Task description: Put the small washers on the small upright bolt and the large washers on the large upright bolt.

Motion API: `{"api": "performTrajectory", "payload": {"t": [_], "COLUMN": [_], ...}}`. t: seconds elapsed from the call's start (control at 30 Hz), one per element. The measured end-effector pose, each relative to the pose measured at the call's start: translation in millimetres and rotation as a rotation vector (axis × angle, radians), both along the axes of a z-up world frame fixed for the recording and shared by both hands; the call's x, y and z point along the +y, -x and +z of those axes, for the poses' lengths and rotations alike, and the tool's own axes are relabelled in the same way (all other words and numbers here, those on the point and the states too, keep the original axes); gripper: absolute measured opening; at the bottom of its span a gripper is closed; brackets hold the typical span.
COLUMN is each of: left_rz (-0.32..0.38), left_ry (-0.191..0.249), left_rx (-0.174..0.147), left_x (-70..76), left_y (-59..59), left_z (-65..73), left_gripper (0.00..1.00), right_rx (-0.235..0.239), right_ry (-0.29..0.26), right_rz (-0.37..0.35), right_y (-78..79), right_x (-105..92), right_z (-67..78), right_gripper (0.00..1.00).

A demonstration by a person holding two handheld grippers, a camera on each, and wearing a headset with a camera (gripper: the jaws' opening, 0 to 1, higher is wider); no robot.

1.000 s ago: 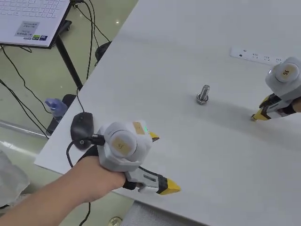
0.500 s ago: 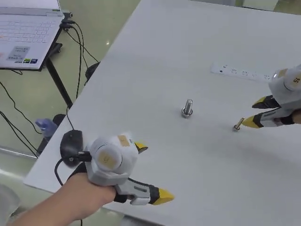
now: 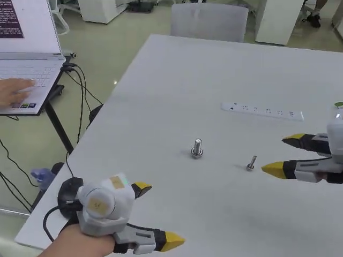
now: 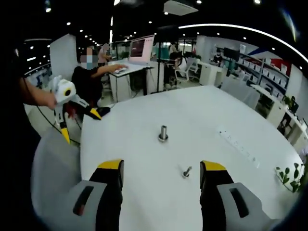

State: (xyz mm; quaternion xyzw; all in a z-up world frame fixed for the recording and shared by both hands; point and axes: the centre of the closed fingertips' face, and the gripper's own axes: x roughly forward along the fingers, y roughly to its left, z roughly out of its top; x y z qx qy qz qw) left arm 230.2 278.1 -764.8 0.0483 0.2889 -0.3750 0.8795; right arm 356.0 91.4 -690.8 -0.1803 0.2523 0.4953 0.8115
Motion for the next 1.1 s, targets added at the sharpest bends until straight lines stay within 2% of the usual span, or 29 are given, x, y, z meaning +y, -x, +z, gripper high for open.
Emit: {"api": "performTrajectory", "payload": {"t": [0.1, 0.17, 0.2, 0.3, 0.33, 0.4, 0.57, 0.7, 0.93, 0.97, 1.0, 1.1], "left_rz": [0.017, 0.02, 0.02, 0.027, 0.034, 0.034, 0.031, 0.038, 0.054, 0.054, 0.05, 0.043], "left_ry": [0.017, 0.022, 0.02, 0.034, 0.047, 0.055, 0.065, 0.074, 0.095, 0.095, 0.096, 0.093], "left_rx": [-0.003, -0.003, -0.006, -0.009, -0.013, -0.012, -0.017, -0.022, -0.013, -0.011, -0.011, -0.005], "left_x": [0.8, 0.6, 0.8, 0.0, -0.6, -1.8, -3.3, -3.2, -5.1, -6.2, -8.1, -10.4], "left_y": [2.0, 4.1, 5.1, 6.2, 5.6, 6.0, 7.8, 8.1, 11.2, 11.8, 12.7, 14.2], "left_z": [2.6, 3.0, 3.2, 7.0, 10.1, 12.8, 17.7, 20.5, 19.7, 19.0, 19.0, 16.7], "left_gripper": [0.85, 0.86, 0.86, 0.88, 0.88, 0.89, 0.89, 0.9, 0.9, 0.9, 0.9, 0.9], "right_rx": [0.007, 0.008, 0.022, 0.018, 0.033, 0.029, 0.047, 0.048, 0.046, 0.046, 0.029, 0.062], "right_ry": [-0.04, -0.087, -0.129, -0.157, -0.194, -0.2, -0.237, -0.25, -0.246, -0.232, -0.186, -0.181], "right_rz": [-0.017, -0.042, -0.054, -0.08, -0.089, -0.093, -0.17, -0.187, -0.2, -0.197, -0.203, -0.196], "right_y": [15.3, 23.9, 30.5, 41.3, 47.5, 54.2, 66.0, 74.9, 87.6, 89.9, 91.9, 100.4], "right_x": [-7.0, -10.9, -11.6, -19.2, -19.2, -23.6, -48.0, -54.5, -58.2, -59.1, -63.0, -61.9], "right_z": [-1.6, -1.2, -1.1, -5.7, -6.4, -11.3, -28.9, -32.3, -38.9, -43.9, -49.8, -60.4], "right_gripper": [0.7, 0.73, 0.75, 0.81, 0.83, 0.87, 0.91, 0.94, 0.98, 0.99, 1.0, 1.0]}}
